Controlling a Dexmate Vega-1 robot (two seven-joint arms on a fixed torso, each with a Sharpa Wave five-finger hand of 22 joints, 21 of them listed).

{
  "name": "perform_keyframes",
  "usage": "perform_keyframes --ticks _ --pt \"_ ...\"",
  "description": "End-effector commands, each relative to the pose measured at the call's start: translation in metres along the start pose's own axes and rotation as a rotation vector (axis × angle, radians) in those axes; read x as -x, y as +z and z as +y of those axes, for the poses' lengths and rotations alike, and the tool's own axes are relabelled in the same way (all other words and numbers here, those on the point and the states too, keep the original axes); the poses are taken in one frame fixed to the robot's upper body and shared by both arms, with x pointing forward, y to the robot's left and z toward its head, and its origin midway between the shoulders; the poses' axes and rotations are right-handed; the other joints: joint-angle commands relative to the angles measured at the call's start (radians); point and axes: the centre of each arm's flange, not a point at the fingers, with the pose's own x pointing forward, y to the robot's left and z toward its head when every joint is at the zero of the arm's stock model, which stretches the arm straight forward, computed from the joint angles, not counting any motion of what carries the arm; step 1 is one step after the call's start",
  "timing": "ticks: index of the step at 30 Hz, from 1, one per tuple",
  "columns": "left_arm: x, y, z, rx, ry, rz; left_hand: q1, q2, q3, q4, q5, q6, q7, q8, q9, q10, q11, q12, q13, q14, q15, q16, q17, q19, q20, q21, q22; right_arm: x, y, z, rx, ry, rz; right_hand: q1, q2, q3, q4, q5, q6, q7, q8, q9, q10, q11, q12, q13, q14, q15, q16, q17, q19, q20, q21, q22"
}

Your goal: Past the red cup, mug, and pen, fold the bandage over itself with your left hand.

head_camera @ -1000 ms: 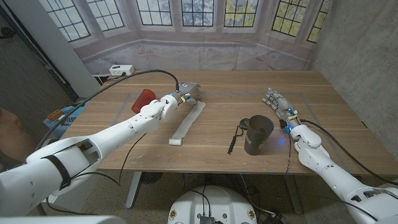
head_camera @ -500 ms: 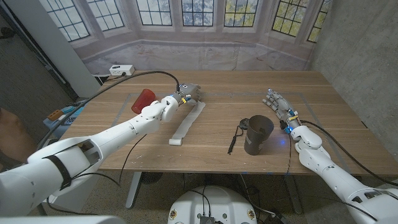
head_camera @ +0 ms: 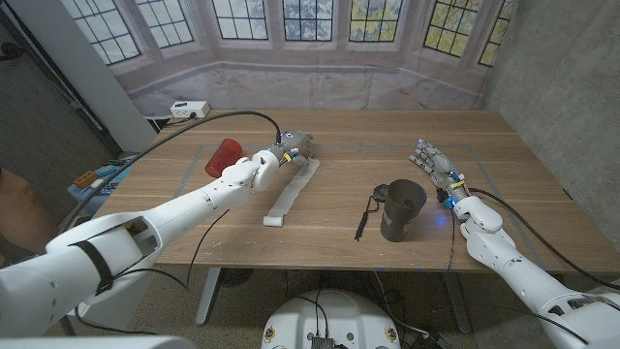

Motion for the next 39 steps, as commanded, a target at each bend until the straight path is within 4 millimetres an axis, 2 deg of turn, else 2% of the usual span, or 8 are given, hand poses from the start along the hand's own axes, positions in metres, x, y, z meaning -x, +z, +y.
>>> perform_keyframes --ticks 1,13,24,28,29,39 --pt "-0.003 0.002 -0.002 -0.002 -0.014 -0.007 0.009 0.005 -0.004 -0.002 -0.001 0.006 -0.004 0.005 0.003 0.009 -0.001 -0.002 0.005 0.011 -0.002 0.005 0.002 0.009 0.004 0.003 0.001 0.0 -0.002 -0.001 -0.005 -0.002 0.003 0.011 0.001 0.004 -0.002 -0.003 0.008 0.0 -0.003 0.002 0.001 0.001 0.006 0.003 0.008 -0.033 0.006 0.004 0.008 -0.053 0.002 0.003" --pt "-0.003 0.005 -0.002 -0.015 -0.015 -0.008 0.011 0.013 -0.011 0.001 0.0 0.055 0.0 0.024 0.003 0.015 0.004 -0.005 0.005 0.01 -0.002 0.002 0.002 0.008 0.003 0.001 0.001 0.0 -0.003 -0.003 -0.006 0.004 0.004 0.011 0.001 0.003 -0.003 -0.003 0.007 0.001 -0.003 0.002 0.0 0.0 0.006 0.003 0.008 -0.032 0.006 0.004 0.008 -0.053 0.002 0.003" --pt "-0.002 0.006 -0.004 -0.023 0.016 -0.02 0.018 0.018 -0.017 -0.002 0.003 0.103 0.012 0.041 0.002 0.035 -0.001 -0.002 0.005 0.021 -0.007 0.002 0.001 0.013 0.002 0.001 0.001 0.001 -0.005 -0.004 -0.011 -0.002 0.006 0.012 0.001 0.003 -0.002 -0.003 0.007 0.001 -0.003 0.002 0.0 0.002 0.006 0.003 0.008 -0.032 0.006 0.004 0.009 -0.053 0.002 0.003" --pt "-0.001 0.007 -0.005 -0.026 0.028 -0.025 0.024 0.02 -0.021 -0.003 0.004 0.141 0.017 0.058 0.003 0.049 -0.003 0.0 0.005 0.034 -0.013 0.005 0.001 0.021 0.002 0.004 0.001 0.002 -0.008 -0.003 -0.016 -0.005 0.008 0.012 0.001 0.003 -0.002 -0.003 0.008 0.002 -0.003 0.002 0.0 0.002 0.006 0.003 0.008 -0.033 0.006 0.004 0.009 -0.053 0.002 0.003" --pt "-0.001 0.007 -0.005 -0.026 0.027 -0.024 0.025 0.021 -0.023 -0.003 0.004 0.155 0.027 0.066 0.006 0.055 -0.003 0.001 0.005 0.037 -0.014 0.006 0.001 0.024 0.001 0.004 0.001 0.003 -0.008 -0.003 -0.016 -0.006 0.007 0.012 0.001 0.003 -0.002 -0.003 0.008 0.002 -0.003 0.002 -0.001 0.001 0.006 0.003 0.009 -0.032 0.006 0.004 0.009 -0.052 0.002 0.003" --pt "0.002 0.007 -0.007 -0.027 0.027 -0.025 0.03 0.026 -0.035 -0.002 0.007 0.222 0.028 0.113 0.032 0.071 -0.006 0.0 0.005 0.045 -0.014 0.005 0.002 0.029 0.0 0.004 0.002 0.007 -0.014 -0.002 -0.025 -0.014 0.005 0.013 0.001 0.003 -0.003 -0.003 0.008 0.003 -0.003 0.002 0.0 0.003 0.006 0.003 0.009 -0.033 0.006 0.004 0.01 -0.052 0.002 0.003"
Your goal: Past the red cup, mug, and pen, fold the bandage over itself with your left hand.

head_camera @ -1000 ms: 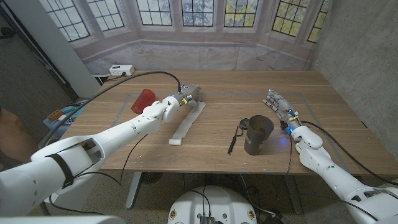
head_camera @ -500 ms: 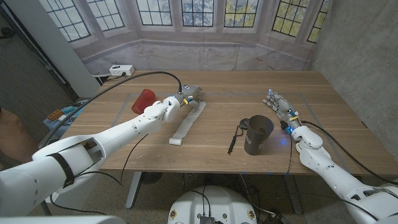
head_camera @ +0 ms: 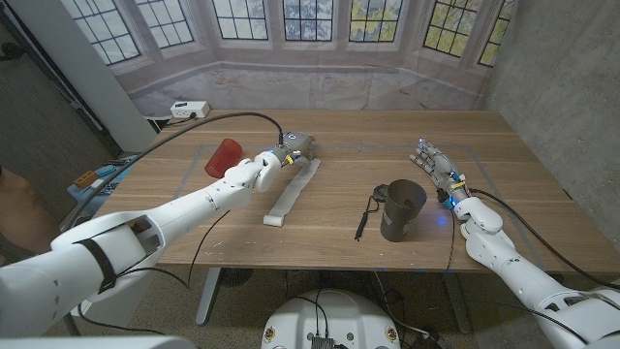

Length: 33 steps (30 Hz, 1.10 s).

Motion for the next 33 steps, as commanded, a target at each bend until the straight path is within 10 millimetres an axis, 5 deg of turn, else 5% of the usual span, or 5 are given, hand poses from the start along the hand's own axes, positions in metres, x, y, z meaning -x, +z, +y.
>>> perform_keyframes --ticks 1,11,33 --pt "0.004 0.001 -0.003 -0.003 0.007 -0.003 0.011 0.008 -0.008 0.001 0.008 0.029 0.0 0.023 0.018 0.015 -0.003 0.007 0.005 0.013 0.0 0.005 0.002 0.009 0.005 0.004 0.002 0.006 -0.007 0.001 -0.011 -0.012 -0.001 0.013 0.001 0.003 -0.003 -0.003 0.008 0.002 -0.003 0.002 0.0 0.003 0.006 0.003 0.009 -0.033 0.006 0.004 0.006 -0.049 0.002 0.003" --pt "0.008 0.002 -0.002 -0.011 0.026 -0.016 0.014 0.011 -0.02 0.002 0.011 0.061 0.008 0.06 0.044 0.036 -0.003 0.009 0.005 0.024 0.0 0.009 0.006 0.012 0.008 0.004 0.002 0.011 -0.011 0.003 -0.02 -0.02 -0.004 0.012 0.002 0.003 -0.002 -0.003 0.009 0.002 -0.003 0.002 0.001 0.004 0.007 0.003 0.011 -0.033 0.007 0.004 0.007 -0.049 0.002 0.003" --pt "0.014 0.002 0.011 -0.026 0.106 -0.044 0.02 0.015 -0.028 0.002 0.015 0.064 0.015 0.069 0.041 0.051 -0.006 0.009 0.006 0.029 0.001 0.012 0.01 0.014 0.005 0.003 0.002 0.018 -0.006 0.009 -0.01 -0.022 -0.016 0.013 0.003 0.003 -0.002 -0.003 0.01 0.002 -0.002 0.002 0.002 0.003 0.007 0.003 0.011 -0.033 0.007 0.004 0.008 -0.049 0.002 0.003"
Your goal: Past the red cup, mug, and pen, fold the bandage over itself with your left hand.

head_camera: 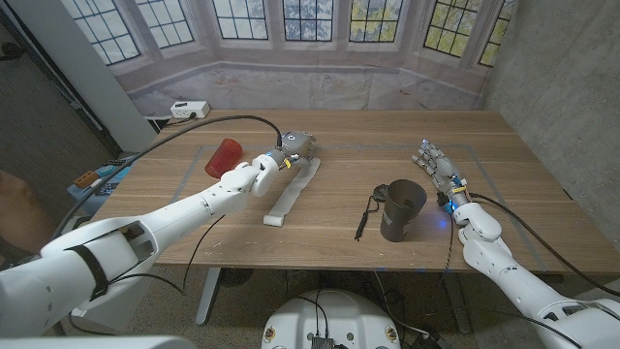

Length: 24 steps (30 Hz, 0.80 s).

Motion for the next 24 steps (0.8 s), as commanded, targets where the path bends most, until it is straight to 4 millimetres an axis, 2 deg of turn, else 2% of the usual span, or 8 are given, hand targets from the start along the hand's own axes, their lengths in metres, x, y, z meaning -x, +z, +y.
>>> perform_keyframes --ticks 1,24 --pt "0.002 0.0 0.008 0.0 0.047 -0.021 0.01 0.007 -0.003 0.001 0.008 0.005 0.0 0.004 0.027 0.01 0.0 0.002 0.006 0.006 -0.001 0.004 0.006 0.009 0.0 0.003 0.003 0.005 0.004 0.003 0.01 -0.002 -0.004 0.009 -0.001 0.003 -0.002 -0.003 0.011 0.002 -0.002 0.002 0.002 0.004 0.007 0.003 0.012 -0.032 0.007 0.004 0.008 -0.049 0.002 0.003" --pt "0.016 0.003 0.014 0.049 0.089 -0.066 0.008 0.01 -0.005 0.004 0.014 0.005 -0.005 0.012 0.023 0.011 -0.001 -0.004 0.007 0.008 -0.003 0.003 0.009 0.005 -0.003 0.001 0.003 0.013 0.009 0.013 0.024 -0.013 -0.005 0.009 0.001 0.003 -0.001 -0.002 0.01 0.003 -0.003 0.002 0.002 0.004 0.007 0.003 0.012 -0.033 0.008 0.005 0.009 -0.05 0.002 0.003"
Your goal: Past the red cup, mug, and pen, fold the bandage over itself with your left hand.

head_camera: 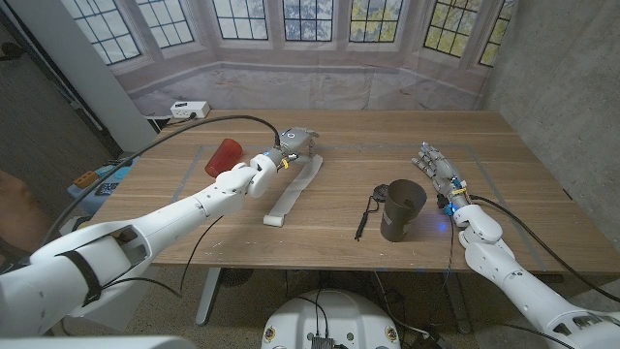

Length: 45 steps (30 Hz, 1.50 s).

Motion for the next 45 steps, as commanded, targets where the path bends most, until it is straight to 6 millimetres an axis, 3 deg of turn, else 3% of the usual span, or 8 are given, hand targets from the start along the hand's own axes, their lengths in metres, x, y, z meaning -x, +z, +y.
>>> perform_keyframes --ticks 1,24,45 --pt "0.006 0.0 0.004 0.029 0.021 -0.026 0.003 0.004 -0.002 0.0 0.008 0.005 -0.005 0.007 0.022 0.011 -0.001 -0.004 0.001 0.008 -0.003 0.002 0.004 0.005 -0.004 0.001 0.003 0.006 0.001 0.006 0.006 -0.012 0.002 0.009 0.001 0.003 -0.001 -0.002 0.01 0.003 -0.003 0.002 0.002 0.004 0.007 0.003 0.012 -0.033 0.008 0.005 0.009 -0.049 0.002 0.003" --pt "0.031 -0.017 0.003 0.051 0.032 -0.032 -0.001 0.003 0.0 0.002 0.011 -0.001 -0.007 0.013 0.021 0.013 -0.002 -0.008 0.002 0.008 -0.005 -0.001 0.005 0.001 -0.005 -0.001 0.003 0.004 0.006 0.024 0.023 -0.009 0.001 0.009 0.002 0.003 0.0 -0.002 0.015 0.007 -0.001 0.002 0.008 0.008 0.009 0.003 0.015 -0.031 0.009 0.006 0.012 -0.048 0.003 0.003" --pt "0.043 -0.021 0.002 0.064 0.042 -0.051 -0.002 0.001 0.003 0.001 0.012 -0.004 -0.008 0.025 0.028 0.017 -0.004 -0.01 0.003 0.01 -0.007 -0.002 0.006 0.001 -0.007 -0.002 0.003 0.0 0.042 0.036 0.093 0.026 -0.055 0.008 0.002 0.003 0.001 -0.003 0.015 0.007 -0.002 0.002 0.008 0.007 0.008 0.003 0.013 -0.031 0.008 0.006 0.011 -0.048 0.002 0.003"
